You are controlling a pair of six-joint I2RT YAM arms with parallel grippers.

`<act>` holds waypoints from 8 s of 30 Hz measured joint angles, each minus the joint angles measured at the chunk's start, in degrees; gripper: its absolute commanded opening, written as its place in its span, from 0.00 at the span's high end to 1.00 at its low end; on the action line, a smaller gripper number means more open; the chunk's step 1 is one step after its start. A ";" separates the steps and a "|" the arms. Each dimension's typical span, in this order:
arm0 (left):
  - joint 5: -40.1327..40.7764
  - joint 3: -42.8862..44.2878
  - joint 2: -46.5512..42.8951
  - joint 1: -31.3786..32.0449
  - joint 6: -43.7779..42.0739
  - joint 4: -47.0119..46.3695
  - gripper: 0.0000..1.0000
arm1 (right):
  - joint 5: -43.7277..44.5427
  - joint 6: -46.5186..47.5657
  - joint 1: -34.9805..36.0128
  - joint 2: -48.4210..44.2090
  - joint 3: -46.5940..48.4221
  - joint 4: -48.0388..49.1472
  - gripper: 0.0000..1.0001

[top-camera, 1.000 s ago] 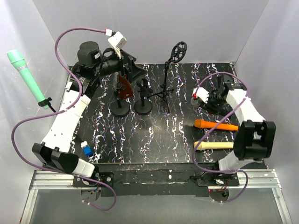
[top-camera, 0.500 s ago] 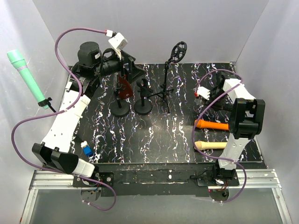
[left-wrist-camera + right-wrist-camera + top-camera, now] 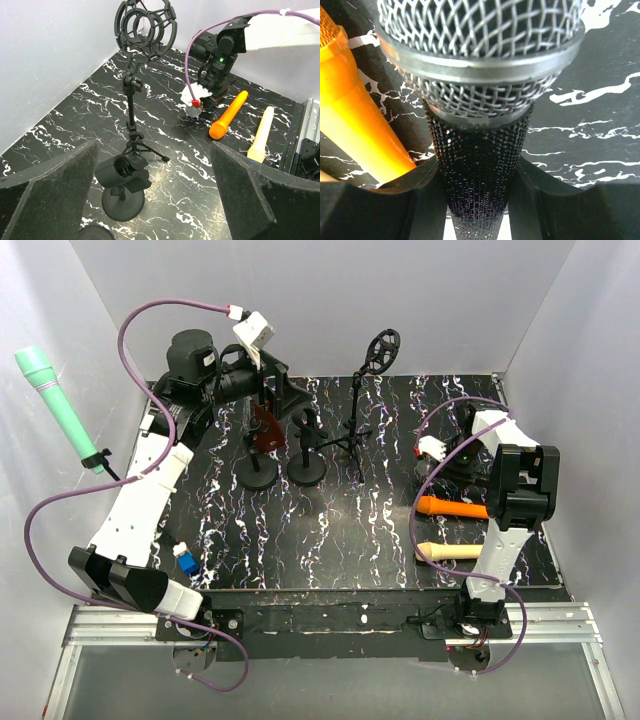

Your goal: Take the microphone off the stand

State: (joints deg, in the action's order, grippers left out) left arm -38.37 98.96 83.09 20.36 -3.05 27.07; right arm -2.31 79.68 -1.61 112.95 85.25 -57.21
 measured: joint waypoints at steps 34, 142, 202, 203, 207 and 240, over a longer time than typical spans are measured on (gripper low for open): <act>-0.07 0.17 0.50 0.50 -0.39 0.17 0.06 | -2.19 -4.94 0.02 -3.39 -0.83 -4.46 0.24; 17.09 -46.42 1.05 29.14 -27.52 -40.15 0.48 | -9.86 -85.09 27.23 -62.60 -49.59 70.86 0.99; -13.11 -25.62 22.49 19.69 24.13 -26.69 1.00 | -15.47 -83.89 27.02 -70.38 -59.89 78.93 0.99; -13.18 -25.44 22.56 19.56 25.79 -25.92 1.00 | -15.80 -83.80 27.02 -70.38 -59.93 79.03 0.99; -14.53 -22.51 24.39 18.82 32.89 -20.96 1.00 | -16.70 -83.23 27.10 -70.44 -60.28 79.60 0.99; -1.92 -36.41 4.11 24.85 -22.01 -19.47 0.37 | -21.03 -80.96 27.41 -68.30 -59.14 79.84 0.99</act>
State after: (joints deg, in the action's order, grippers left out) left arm -40.29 62.54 87.20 45.21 -25.06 7.60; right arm -23.33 -1.28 25.80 44.64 26.11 22.63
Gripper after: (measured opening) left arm 0.639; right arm 0.204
